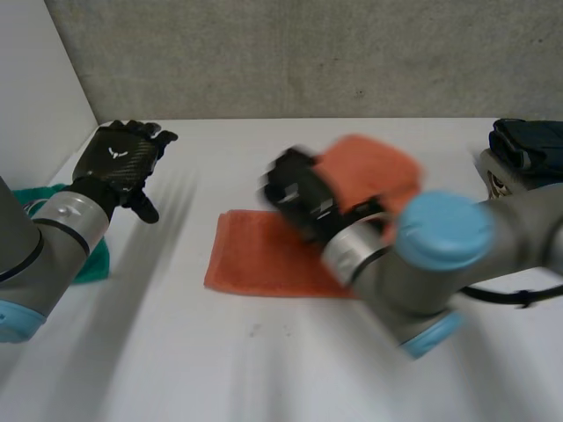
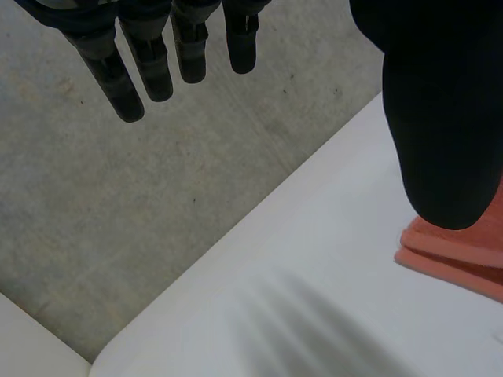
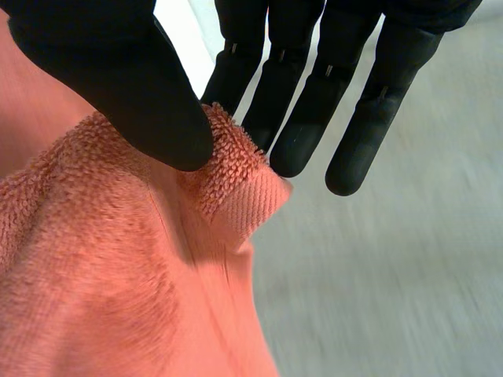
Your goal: Fold the laundry.
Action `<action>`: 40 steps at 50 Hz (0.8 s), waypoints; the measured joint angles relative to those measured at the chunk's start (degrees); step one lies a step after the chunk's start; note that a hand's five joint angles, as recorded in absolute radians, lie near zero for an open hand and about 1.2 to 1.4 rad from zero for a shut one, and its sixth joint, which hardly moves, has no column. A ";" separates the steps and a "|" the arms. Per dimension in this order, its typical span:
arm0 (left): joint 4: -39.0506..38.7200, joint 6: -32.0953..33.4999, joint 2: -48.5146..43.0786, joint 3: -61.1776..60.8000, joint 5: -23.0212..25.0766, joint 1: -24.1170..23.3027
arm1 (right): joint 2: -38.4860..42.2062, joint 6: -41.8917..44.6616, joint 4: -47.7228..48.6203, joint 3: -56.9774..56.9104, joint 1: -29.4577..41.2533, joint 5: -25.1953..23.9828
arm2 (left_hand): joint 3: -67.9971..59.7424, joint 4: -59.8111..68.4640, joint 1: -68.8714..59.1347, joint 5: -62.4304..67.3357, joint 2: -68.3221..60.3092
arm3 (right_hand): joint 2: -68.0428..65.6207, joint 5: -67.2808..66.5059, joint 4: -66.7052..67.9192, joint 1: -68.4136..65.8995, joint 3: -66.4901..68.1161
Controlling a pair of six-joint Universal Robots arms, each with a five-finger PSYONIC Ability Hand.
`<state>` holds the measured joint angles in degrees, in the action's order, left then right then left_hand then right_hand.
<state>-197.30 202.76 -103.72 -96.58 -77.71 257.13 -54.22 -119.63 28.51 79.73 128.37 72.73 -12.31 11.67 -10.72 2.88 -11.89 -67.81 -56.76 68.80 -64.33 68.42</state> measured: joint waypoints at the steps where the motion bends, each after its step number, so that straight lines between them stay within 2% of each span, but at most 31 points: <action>1: -0.04 0.01 0.06 -0.30 0.00 0.08 | 1.86 0.27 0.27 -1.20 1.81 -0.66 | 0.00 0.00 0.00 0.00 0.00 | 0.00 0.00 0.00 0.00 0.00; 6: -0.30 0.06 -0.01 -1.48 0.01 0.31 | 9.73 1.56 0.60 -5.90 6.91 -2.39 | 0.00 0.00 0.00 0.00 0.00 | 0.12 0.03 -0.04 0.05 -0.04; 8: -0.46 0.08 -0.28 -1.91 0.02 0.31 | 13.63 2.20 0.50 -7.86 8.40 -2.48 | 0.00 0.00 0.00 0.00 0.00 | 14.20 12.34 -14.62 11.06 -14.38; 11: -0.55 0.09 -0.54 -2.05 0.04 0.15 | 15.31 2.16 0.33 -8.53 8.74 -1.36 | 0.00 0.00 0.00 0.00 0.00 | 30.79 30.03 -31.14 26.90 -30.82; 13: -0.60 0.10 -0.68 -1.94 0.06 -0.06 | 14.80 1.07 0.19 -8.10 8.52 0.79 | 0.00 0.00 0.00 0.00 0.00 | 49.93 47.32 -50.02 45.68 -49.69; 14: -0.61 0.10 -0.70 -1.92 0.06 -0.10 | 14.63 0.84 0.17 -7.99 8.48 1.18 | 0.00 0.00 0.00 0.00 0.00 | 51.66 49.37 -51.79 48.09 -51.48; 17: -0.70 0.07 -0.84 -1.34 0.08 -0.57 | 10.37 -4.99 -0.59 -5.38 7.19 6.90 | 0.00 0.00 0.00 0.00 0.00 | 55.74 53.94 -56.41 51.34 -56.30; 21: -1.03 0.03 -1.00 -0.31 0.05 -1.62 | 2.71 -15.58 -4.55 -1.00 3.37 12.83 | 0.00 0.00 0.00 0.00 0.00 | 55.74 53.94 -56.41 51.34 -56.30; 25: -1.49 0.01 -1.41 0.58 0.03 -3.41 | -3.08 -24.64 -12.08 2.79 -1.45 15.49 | 0.00 0.00 0.00 0.00 0.00 | 55.74 53.95 -56.41 51.34 -56.30; 29: -2.02 0.03 -2.08 1.03 -0.02 -5.35 | -5.26 -29.51 -19.02 6.59 -6.51 16.37 | 0.00 0.00 0.00 0.00 0.00 | 54.61 52.82 -55.21 50.28 -55.01; 31: -2.22 0.05 -2.49 1.10 -0.04 -6.11 | -5.41 -30.23 -21.07 8.55 -9.20 16.57 | 0.00 0.00 0.00 0.00 0.00 | 41.14 40.65 -42.24 37.76 -41.88; 32: -2.24 0.05 -2.57 1.10 -0.05 -6.22 | -5.40 -30.25 -21.30 8.86 -9.69 16.60 | 0.00 0.00 0.00 0.00 0.00 | 39.26 38.93 -40.44 35.84 -40.03; 33: -2.32 0.06 -2.76 1.11 -0.07 -6.53 | -5.41 -30.14 -21.76 9.59 -10.87 16.69 | 0.00 0.00 0.00 0.00 0.00 | 28.96 28.12 -30.48 25.52 -30.03; 34: -2.37 0.07 -2.89 1.11 -0.09 -6.72 | -5.39 -29.79 -22.03 10.30 -12.17 16.79 | 0.00 0.00 0.00 0.00 0.00 | 22.83 23.47 -25.78 19.32 -25.31; 35: -2.40 0.08 -3.04 1.11 -0.11 -6.95 | -5.38 -29.18 -22.05 10.88 -13.32 16.94 | 0.00 0.00 0.00 0.00 0.00 | 8.98 9.32 -11.23 6.94 -10.67; 37: -2.43 0.09 -3.20 1.10 -0.16 -7.20 | -5.37 -27.88 -21.59 11.27 -14.65 17.25 | 0.00 0.00 0.00 0.00 0.00 | 0.48 1.43 -2.30 2.70 -1.97; 40: -2.40 0.10 -3.19 1.05 -0.27 -7.34 | -5.42 -25.21 -19.82 10.40 -15.35 17.98 | 0.00 0.00 0.00 0.00 0.00 | -0.03 0.60 -0.26 2.69 -0.33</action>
<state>-199.70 202.85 -106.91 -95.53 -77.98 249.80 -59.64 -144.85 8.69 90.13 113.02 90.71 -12.31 11.67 -10.72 2.88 -11.89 -67.84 -56.16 68.54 -61.64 68.09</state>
